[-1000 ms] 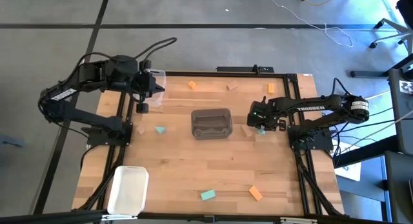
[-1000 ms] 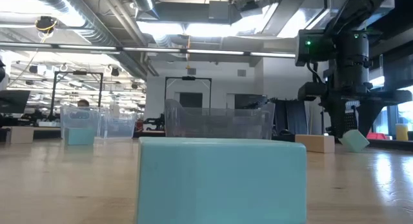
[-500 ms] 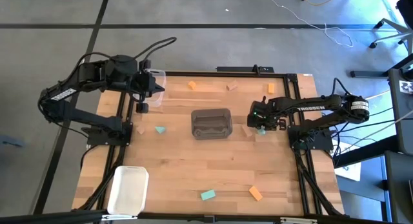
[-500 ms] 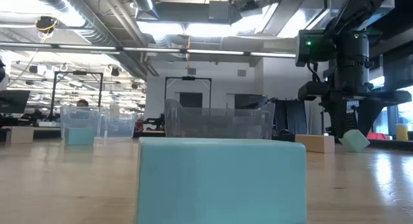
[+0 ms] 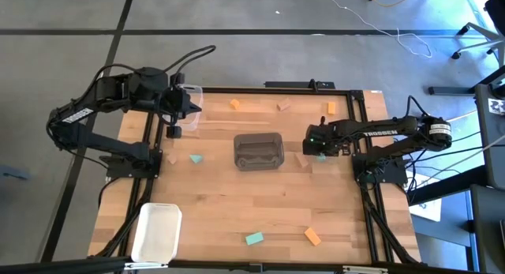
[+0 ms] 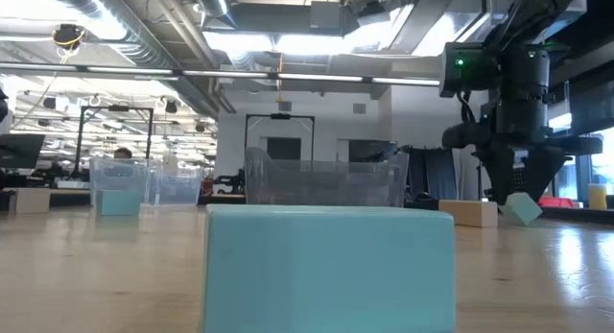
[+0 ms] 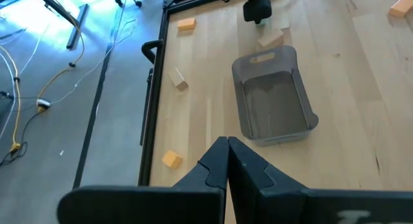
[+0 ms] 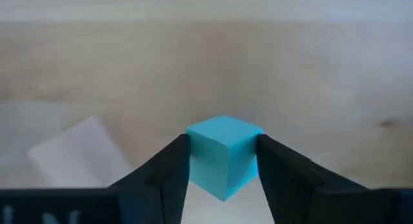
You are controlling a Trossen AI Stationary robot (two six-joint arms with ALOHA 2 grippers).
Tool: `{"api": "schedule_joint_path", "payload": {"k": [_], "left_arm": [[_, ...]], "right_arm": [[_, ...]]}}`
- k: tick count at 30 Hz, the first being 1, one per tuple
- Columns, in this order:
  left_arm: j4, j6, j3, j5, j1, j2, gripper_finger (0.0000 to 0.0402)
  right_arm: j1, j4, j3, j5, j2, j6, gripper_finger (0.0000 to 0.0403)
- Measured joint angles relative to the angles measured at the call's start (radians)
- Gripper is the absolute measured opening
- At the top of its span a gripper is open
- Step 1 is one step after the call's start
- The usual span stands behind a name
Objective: Sort & place blocks by color
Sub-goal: Put the top right light blue block into the black transparent bin
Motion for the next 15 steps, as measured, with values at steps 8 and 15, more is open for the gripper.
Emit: {"api": "schedule_joint_path", "payload": {"k": [8, 15], "left_arm": [[0.0, -0.001, 0.0, 0.0, 0.0, 0.0, 0.0], [0.0, -0.003, 0.0, 0.0, 0.0, 0.0, 0.0]], "right_arm": [[0.024, -0.012, -0.003, 0.126, 0.003, -0.068, 0.0166], [0.037, -0.012, -0.003, 0.129, 0.003, -0.069, 0.013]]}}
